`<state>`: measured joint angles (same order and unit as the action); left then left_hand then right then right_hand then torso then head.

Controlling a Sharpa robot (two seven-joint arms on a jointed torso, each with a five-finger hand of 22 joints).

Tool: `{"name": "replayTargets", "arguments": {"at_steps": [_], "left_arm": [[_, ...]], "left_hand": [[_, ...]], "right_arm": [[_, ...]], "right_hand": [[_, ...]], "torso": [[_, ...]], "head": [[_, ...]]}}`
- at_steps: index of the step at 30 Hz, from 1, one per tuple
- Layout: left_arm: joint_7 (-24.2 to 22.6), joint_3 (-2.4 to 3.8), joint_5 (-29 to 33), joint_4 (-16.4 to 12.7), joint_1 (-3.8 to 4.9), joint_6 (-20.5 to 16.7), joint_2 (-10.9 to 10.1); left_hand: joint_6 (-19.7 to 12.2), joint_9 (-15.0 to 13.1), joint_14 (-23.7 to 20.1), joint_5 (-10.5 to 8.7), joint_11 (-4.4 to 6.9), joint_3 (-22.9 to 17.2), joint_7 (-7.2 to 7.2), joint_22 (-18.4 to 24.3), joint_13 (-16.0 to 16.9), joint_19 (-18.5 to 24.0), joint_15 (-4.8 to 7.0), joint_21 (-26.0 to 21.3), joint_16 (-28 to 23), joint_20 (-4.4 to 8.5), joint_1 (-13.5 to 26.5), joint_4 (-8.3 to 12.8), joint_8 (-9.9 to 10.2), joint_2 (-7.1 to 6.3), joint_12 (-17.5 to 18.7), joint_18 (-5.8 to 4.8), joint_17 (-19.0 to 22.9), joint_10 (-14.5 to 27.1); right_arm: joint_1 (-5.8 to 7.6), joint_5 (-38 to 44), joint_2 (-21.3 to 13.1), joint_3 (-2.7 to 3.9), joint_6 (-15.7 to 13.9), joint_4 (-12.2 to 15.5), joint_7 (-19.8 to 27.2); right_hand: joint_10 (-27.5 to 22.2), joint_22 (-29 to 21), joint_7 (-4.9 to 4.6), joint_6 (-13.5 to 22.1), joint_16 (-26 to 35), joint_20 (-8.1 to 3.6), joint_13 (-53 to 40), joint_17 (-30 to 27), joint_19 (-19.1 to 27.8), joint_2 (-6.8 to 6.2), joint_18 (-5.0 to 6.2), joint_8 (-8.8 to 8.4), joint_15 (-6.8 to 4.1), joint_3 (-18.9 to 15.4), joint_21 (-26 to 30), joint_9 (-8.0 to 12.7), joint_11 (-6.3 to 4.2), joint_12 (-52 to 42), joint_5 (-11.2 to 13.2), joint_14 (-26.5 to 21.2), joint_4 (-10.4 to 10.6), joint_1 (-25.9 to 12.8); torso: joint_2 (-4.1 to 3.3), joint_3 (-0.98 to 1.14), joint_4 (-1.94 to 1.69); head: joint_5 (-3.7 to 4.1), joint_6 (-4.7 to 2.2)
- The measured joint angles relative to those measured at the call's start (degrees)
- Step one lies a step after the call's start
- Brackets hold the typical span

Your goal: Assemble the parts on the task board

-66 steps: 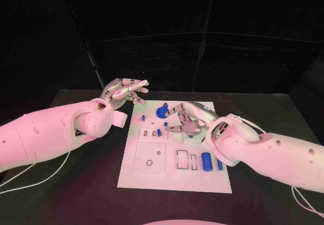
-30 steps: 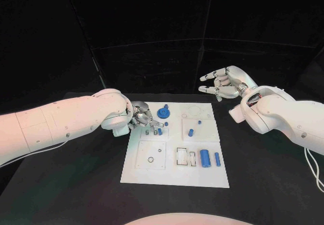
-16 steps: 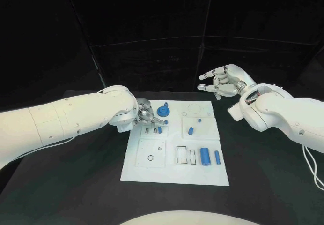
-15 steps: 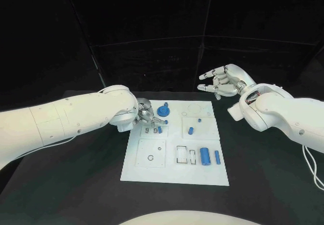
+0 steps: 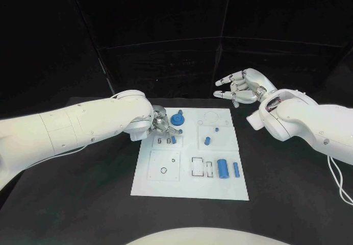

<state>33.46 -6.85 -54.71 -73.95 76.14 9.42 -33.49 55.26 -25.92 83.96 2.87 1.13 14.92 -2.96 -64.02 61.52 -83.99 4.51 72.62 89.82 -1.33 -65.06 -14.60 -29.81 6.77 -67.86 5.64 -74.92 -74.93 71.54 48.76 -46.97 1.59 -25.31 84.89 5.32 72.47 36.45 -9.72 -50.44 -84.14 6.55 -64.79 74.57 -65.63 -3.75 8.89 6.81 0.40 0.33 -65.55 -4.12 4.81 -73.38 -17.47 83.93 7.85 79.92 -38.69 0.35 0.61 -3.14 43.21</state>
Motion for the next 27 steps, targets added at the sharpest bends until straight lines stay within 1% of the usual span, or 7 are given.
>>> {"name": "replayTargets", "arguments": {"at_steps": [10, 12, 15, 20, 22, 25, 27], "left_arm": [[0.3, -0.11, -0.1, 0.6, 0.01, 1.9, 1.0], [0.3, -0.13, -0.1, 0.7, 0.01, 2.1, 1.2], [0.4, -0.17, -0.1, 0.9, 0.01, 2.5, 1.4], [0.4, -0.21, -0.1, 1.2, 0.01, 3.1, 1.7], [0.5, -0.21, -0.1, 1.4, 0.01, 3.3, 1.7], [0.5, -0.23, -0.1, 1.5, 0.01, 3.7, 1.8], [0.5, -0.24, -0.1, 1.6, 0.01, 3.9, 1.9]], "left_hand": [[-0.2, -0.5, 0.0, 0.00, 0.00, 0.0, -0.20, -0.2, 0.0, 0.0, -0.01, 0.0, 0.0, 0.00, -0.5, 0.3, -0.5, 0.48, 0.0, 0.01, 0.0, 0.0], [-0.4, -0.6, 0.0, 0.00, 0.00, -0.2, -0.01, -0.3, 0.0, 0.0, -0.01, 0.3, 0.0, 0.00, -0.5, 0.5, -0.5, 0.47, 0.0, 0.01, 0.0, 0.0], [-0.6, -0.7, 0.0, 0.00, 0.00, -0.2, -0.20, -0.4, 0.0, 0.0, -0.01, 0.3, 0.0, 0.00, -0.9, 0.5, -0.8, 0.36, 0.0, 0.02, 0.0, 0.0], [-1.0, -1.4, 0.0, 0.00, -0.01, -0.8, -0.20, -0.7, 0.0, 0.0, -0.01, 0.5, 0.0, 0.00, -1.9, 1.4, -1.3, 0.76, 0.0, 0.02, 0.0, 0.0], [-1.0, -1.6, 0.0, 0.00, -0.01, -1.1, -0.20, -0.7, 0.0, 0.0, -0.01, 0.5, 0.0, 0.00, -2.3, 1.7, -1.3, 1.13, 0.0, 0.02, 0.0, 0.0], [-1.1, -1.8, 0.0, 0.00, -0.01, -1.4, -0.08, -0.7, 0.0, 0.0, -0.01, 0.5, 0.0, -0.01, -2.4, 2.0, -1.5, 0.96, 0.0, 0.02, 0.0, 0.0], [-1.4, -1.9, 0.0, 0.00, -0.01, -1.4, -0.13, -0.8, 0.0, 0.0, -0.01, 0.5, 0.0, -0.01, -2.8, 2.0, -1.5, 1.12, 0.0, 0.02, 0.0, 0.0]], "right_arm": [[0.00, 0.0, 0.3, 0.00, 0.3, -0.1, -0.2], [0.00, 0.0, 0.4, 0.00, 0.4, -0.2, -0.2], [0.00, 0.0, 0.5, 0.00, 0.4, -0.2, -0.2], [0.00, 0.0, 0.6, 0.00, 0.5, -0.3, -0.2], [0.00, 0.0, 0.6, 0.00, 0.6, -0.3, -0.2], [0.00, 0.0, 0.7, 0.00, 0.7, -0.4, -0.2], [0.00, 0.0, 0.7, 0.00, 0.7, -0.5, -0.2]], "right_hand": [[0.0, -0.1, 0.00, 0.0, 0.3, 0.00, 0.1, -0.1, 0.0, 0.00, 0.00, 0.00, 0.00, 0.0, 0.0, 0.0, 0.00, 0.0, -0.2, 0.0, 0.0, 0.0], [0.0, -0.1, 0.00, 0.0, 0.3, 0.00, 0.1, -0.1, 0.0, 0.00, 0.00, 0.00, 0.00, 0.0, 0.0, 0.0, 0.00, 0.0, -0.2, 0.0, 0.0, 0.0], [0.0, -0.1, 0.00, 0.0, 0.3, 0.00, 0.1, -0.1, 0.0, 0.00, 0.00, 0.00, 0.00, 0.0, 0.0, 0.0, 0.00, 0.0, -0.2, 0.0, 0.0, 0.0], [0.0, -0.1, 0.00, 0.0, 0.3, 0.00, 0.1, -0.1, 0.0, 0.00, 0.00, 0.00, 0.00, 0.0, 0.0, 0.0, 0.00, 0.0, -0.2, 0.0, 0.0, 0.0], [0.0, -0.1, 0.00, 0.0, 0.3, 0.00, 0.1, -0.1, 0.0, 0.00, -0.01, 0.00, 0.00, 0.0, 0.0, 0.0, 0.00, 0.0, -0.2, 0.0, 0.0, 0.0], [0.0, -0.2, 0.00, 0.0, 0.3, 0.00, 0.1, -0.1, 0.0, 0.00, 0.00, 0.00, 0.00, 0.0, 0.0, 0.0, 0.00, 0.0, -0.2, 0.0, 0.0, 0.0], [0.0, -0.2, 0.00, 0.0, 0.3, 0.00, 0.1, -0.1, 0.0, 0.00, 0.00, 0.00, 0.00, 0.0, 0.0, 0.0, 0.00, 0.0, -0.2, 0.0, 0.0, 0.0]], "torso": [[-0.01, -0.01, -0.03], [-0.01, 0.00, -0.03], [-0.02, -0.01, -0.03], [-0.04, 0.00, -0.03], [-0.05, 0.00, -0.03], [-0.05, 0.00, -0.04], [-0.05, 0.00, -0.04]], "head": [[0.03, 0.17], [0.03, 0.26], [0.03, 0.33], [0.04, 0.48], [0.04, 0.51], [0.08, 0.59], [0.08, 0.65]]}}
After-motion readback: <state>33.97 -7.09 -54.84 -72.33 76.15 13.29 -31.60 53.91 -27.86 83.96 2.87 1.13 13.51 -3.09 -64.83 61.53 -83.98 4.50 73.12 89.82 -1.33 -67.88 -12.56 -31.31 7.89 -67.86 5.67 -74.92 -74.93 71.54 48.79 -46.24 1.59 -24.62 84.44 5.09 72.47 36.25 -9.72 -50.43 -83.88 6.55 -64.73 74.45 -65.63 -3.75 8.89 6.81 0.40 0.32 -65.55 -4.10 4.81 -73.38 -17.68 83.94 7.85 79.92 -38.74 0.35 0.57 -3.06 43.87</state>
